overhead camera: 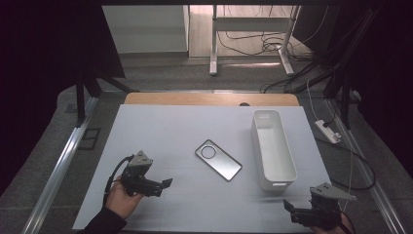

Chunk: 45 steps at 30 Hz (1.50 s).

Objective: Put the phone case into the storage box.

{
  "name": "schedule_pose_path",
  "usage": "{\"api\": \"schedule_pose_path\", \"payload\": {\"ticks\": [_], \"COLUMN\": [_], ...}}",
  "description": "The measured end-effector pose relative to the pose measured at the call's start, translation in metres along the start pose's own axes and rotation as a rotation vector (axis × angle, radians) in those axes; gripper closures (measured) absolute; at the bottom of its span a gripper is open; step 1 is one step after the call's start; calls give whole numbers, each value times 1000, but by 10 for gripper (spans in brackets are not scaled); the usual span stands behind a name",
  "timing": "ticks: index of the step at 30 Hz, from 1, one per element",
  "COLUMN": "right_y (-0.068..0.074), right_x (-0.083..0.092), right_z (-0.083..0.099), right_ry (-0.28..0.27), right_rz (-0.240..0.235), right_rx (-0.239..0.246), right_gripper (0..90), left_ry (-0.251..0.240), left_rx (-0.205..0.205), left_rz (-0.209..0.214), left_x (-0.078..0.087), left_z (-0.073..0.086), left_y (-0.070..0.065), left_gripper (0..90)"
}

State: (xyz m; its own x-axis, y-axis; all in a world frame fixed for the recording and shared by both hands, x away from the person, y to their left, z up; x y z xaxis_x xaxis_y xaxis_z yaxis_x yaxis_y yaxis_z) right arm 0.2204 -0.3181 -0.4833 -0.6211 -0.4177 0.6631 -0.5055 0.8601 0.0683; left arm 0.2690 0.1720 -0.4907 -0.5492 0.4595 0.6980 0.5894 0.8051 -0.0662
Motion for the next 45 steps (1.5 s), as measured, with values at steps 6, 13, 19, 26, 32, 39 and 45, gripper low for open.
{"api": "schedule_pose_path", "payload": {"ticks": [6,13,19,26,32,39,45], "right_y": [0,-1,-1,-1,-1,-1,-1], "right_x": [0,-1,-1,-1,-1,-1,-1], "right_z": [0,0,0,0,0,0,0], "right_ry": [4,6,9,11,12,11,9], "right_rz": [-5,-4,-5,-5,-6,-7,-6], "right_rx": [-3,-11,-10,-8,-9,-8,-8], "right_gripper": [0,0,0,0,0,0,0], "left_ry": [-6,7,28,30,30,35,45], "left_rx": [0,-40,-81,-107,-122,-138,-157], "left_rz": [36,68,82,102,115,133,151], "left_x": [-6,-18,-31,-39,-46,-57,-66], "left_z": [-11,-25,-38,-54,-66,-80,-93], "left_y": [0,-5,-10,-15,-19,-24,-30], "left_gripper": [1,1,0,0,1,1,1]}}
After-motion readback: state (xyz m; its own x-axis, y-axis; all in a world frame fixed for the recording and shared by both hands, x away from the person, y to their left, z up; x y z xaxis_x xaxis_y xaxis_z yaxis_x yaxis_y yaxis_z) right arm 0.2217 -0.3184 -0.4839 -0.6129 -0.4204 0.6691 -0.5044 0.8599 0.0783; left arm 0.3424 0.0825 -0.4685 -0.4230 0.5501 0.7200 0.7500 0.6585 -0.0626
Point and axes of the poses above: each handheld gripper's, and its own axes: x roughly backward along the jaws, z roughly out of its underside, y roughly to its left, the point moved 2 cm from there along -x, roughly forward along the jaws, and after that the axes turned 6 degrees about -z, right-handed, at the moved point
